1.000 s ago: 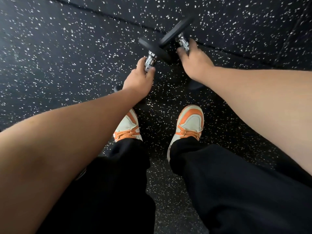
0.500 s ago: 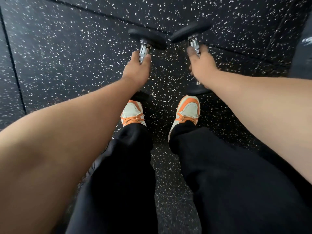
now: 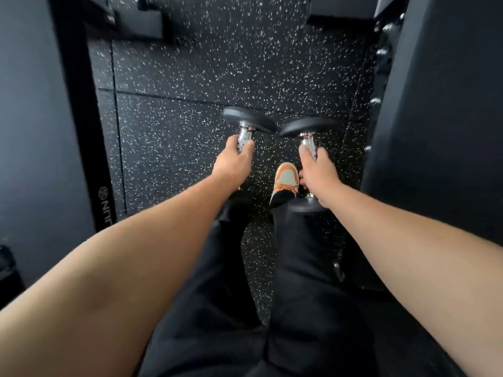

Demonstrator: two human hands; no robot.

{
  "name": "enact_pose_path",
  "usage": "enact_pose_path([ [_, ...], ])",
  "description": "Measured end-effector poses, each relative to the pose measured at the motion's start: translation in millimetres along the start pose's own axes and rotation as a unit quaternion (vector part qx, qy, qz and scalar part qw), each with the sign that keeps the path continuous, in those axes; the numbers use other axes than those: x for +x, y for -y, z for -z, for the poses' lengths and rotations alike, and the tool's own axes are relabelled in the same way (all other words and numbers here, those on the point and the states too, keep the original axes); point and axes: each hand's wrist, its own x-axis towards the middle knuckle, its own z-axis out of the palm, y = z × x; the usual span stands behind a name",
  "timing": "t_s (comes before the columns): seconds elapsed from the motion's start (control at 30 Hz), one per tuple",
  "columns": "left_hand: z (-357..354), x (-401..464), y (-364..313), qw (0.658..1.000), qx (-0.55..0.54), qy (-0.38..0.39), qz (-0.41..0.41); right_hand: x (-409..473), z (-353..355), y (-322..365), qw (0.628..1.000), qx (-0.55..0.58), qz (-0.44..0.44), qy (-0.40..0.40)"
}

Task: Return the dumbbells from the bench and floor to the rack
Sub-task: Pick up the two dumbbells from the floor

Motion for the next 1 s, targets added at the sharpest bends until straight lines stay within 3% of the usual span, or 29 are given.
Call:
enact_pose_path([
  [0.3, 32.6, -125.9, -52.0, 0.994, 0.064, 0.053, -0.066, -152.5, 55.1, 7.7, 0.987, 0.141, -0.019, -0.078],
  [0.57, 89.4, -158.8, -44.8, 0.963, 0.186, 0.130, -0.143, -247.4, 33.6, -9.0, 0.939, 0.297, -0.063, -0.159],
  [0.73, 102.0, -176.7, -38.0, 0.926, 0.271, 0.180, -0.191, -309.9, -10.7, -29.7, 0.867, 0.438, -0.103, -0.214],
  [1.0, 58.1, -230.1, -7.3, 0.863, 0.373, 0.235, -0.244, -388.8, -102.2, -88.4, 0.743, 0.594, -0.172, -0.256],
])
